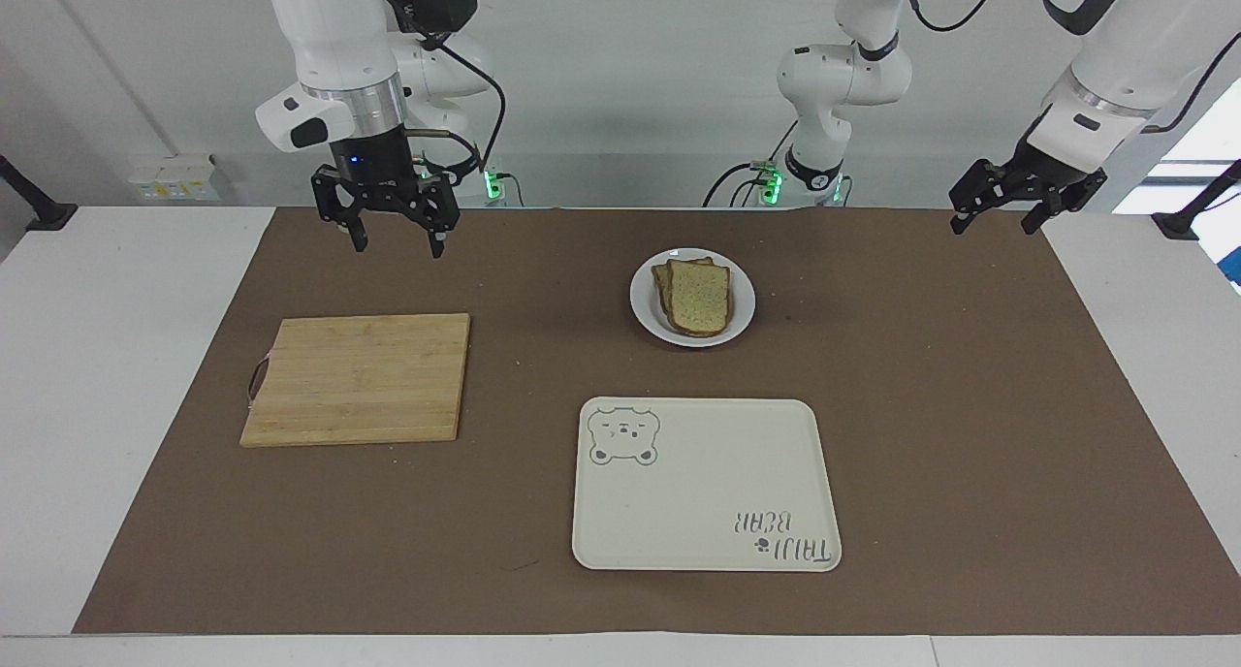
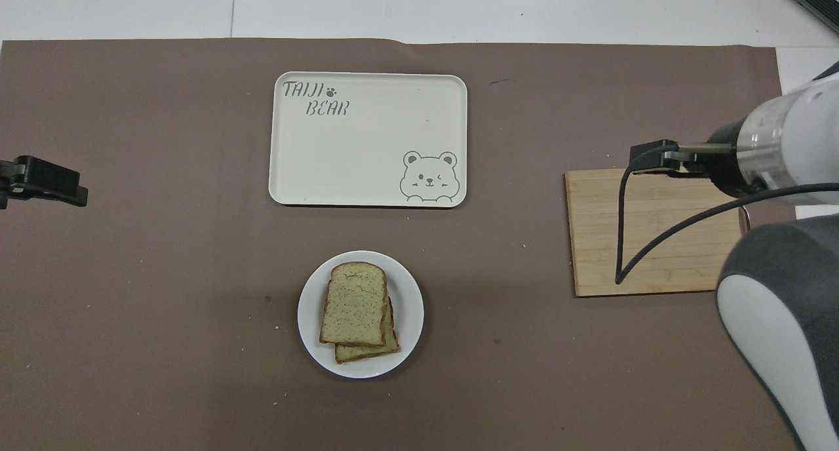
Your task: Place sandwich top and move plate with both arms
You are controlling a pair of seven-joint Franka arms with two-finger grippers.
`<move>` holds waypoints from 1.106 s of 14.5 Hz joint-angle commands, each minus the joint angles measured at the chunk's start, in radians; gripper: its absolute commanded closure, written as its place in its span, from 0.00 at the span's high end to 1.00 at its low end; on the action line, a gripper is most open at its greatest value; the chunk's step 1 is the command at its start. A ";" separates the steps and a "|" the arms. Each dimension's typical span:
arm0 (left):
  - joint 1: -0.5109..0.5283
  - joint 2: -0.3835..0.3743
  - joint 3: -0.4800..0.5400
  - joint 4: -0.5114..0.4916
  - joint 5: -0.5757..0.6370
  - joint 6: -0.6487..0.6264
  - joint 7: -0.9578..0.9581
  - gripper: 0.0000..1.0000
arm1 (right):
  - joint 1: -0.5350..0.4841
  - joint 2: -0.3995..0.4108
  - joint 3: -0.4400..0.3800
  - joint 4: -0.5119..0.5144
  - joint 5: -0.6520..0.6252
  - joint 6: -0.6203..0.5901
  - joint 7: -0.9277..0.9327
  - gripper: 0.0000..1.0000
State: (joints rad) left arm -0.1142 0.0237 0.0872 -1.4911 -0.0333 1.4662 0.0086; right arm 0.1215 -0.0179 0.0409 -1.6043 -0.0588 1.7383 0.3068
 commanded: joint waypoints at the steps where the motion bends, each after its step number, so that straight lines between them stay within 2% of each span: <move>1: -0.001 -0.001 0.002 0.005 0.012 -0.007 -0.009 1.00 | -0.016 -0.008 -0.035 0.047 0.010 -0.068 -0.018 1.00; 8: -0.001 -0.001 0.002 0.005 0.012 -0.006 -0.009 1.00 | -0.082 -0.073 -0.062 0.052 0.010 -0.192 -0.026 1.00; 13: -0.001 -0.004 0.002 0.005 0.010 -0.016 -0.007 1.00 | -0.097 -0.100 -0.108 0.014 0.008 -0.201 -0.184 1.00; 14: -0.001 -0.022 0.002 -0.014 0.000 -0.020 -0.010 1.00 | -0.098 -0.100 -0.108 -0.003 0.008 -0.197 -0.184 1.00; 16: -0.002 -0.073 0.003 -0.131 -0.060 0.044 -0.002 1.00 | -0.095 -0.100 -0.108 -0.035 0.008 -0.191 -0.180 1.00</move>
State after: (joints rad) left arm -0.1142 0.0150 0.0871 -1.5109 -0.0551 1.4636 0.0085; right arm 0.0362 -0.0962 -0.0767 -1.5815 -0.0584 1.5353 0.1473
